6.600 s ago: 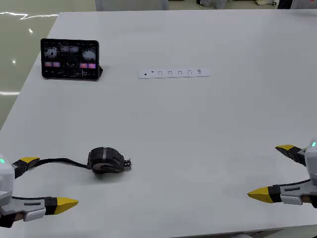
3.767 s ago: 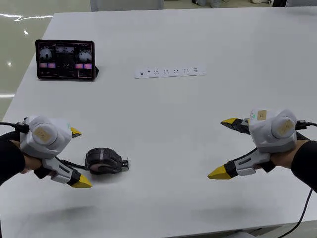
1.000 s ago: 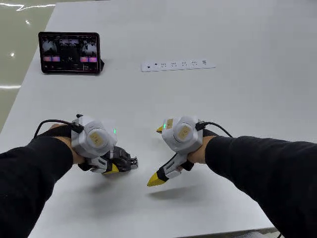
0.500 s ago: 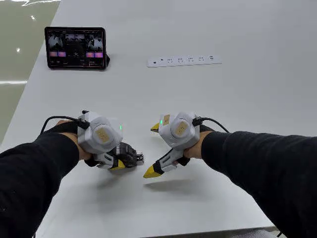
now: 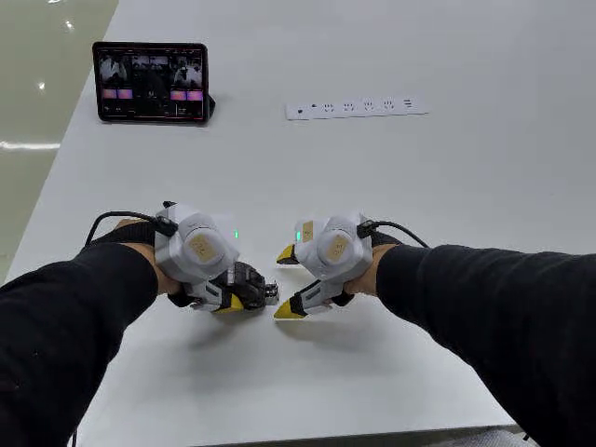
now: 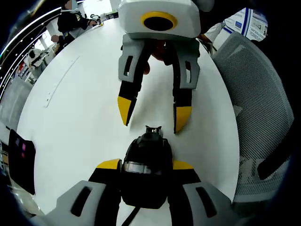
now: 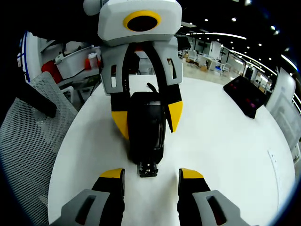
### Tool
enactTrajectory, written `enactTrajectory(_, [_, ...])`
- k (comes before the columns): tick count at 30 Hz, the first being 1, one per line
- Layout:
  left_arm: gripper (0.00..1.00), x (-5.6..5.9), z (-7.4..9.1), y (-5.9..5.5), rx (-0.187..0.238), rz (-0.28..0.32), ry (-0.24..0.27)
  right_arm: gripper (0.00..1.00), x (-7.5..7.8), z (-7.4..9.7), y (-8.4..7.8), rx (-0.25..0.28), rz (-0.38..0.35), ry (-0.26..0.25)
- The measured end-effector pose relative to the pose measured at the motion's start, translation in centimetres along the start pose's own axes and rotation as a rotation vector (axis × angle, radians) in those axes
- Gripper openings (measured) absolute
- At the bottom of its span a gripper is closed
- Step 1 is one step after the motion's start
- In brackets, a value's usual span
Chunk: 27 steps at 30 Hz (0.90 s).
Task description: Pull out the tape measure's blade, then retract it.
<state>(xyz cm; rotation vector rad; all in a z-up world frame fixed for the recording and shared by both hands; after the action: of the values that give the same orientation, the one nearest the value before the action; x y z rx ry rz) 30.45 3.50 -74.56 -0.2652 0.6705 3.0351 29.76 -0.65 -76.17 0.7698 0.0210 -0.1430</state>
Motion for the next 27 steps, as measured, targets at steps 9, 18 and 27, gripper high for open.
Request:
enactTrajectory(9, [0.34,0.0,0.0,0.0,0.003,0.000,-0.003,0.25,-0.4,-0.8,0.2,-0.027,0.028,0.024])
enactTrajectory(18, [0.34,0.0,0.0,0.1,0.011,0.002,-0.002,0.12,-0.3,-1.3,0.0,-0.058,0.050,0.021])
enactTrajectory(27, [0.34,-0.1,0.0,0.1,0.018,0.002,-0.003,0.12,-0.2,-1.3,-0.1,-0.102,-0.011,0.023])
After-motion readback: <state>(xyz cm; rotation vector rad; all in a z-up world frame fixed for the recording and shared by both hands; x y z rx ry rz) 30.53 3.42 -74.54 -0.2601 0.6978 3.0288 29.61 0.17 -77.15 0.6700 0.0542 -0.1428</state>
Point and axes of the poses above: the centre of the closed fingertips' face, and the gripper's own axes: z roughly backward along the fingers, x roughly to its right, y roughly out of its top, the point moved 1 cm from there along z, roughly backward along the fingers, and after that the axes turned 9 degrees about -z, right-handed, at the moved point
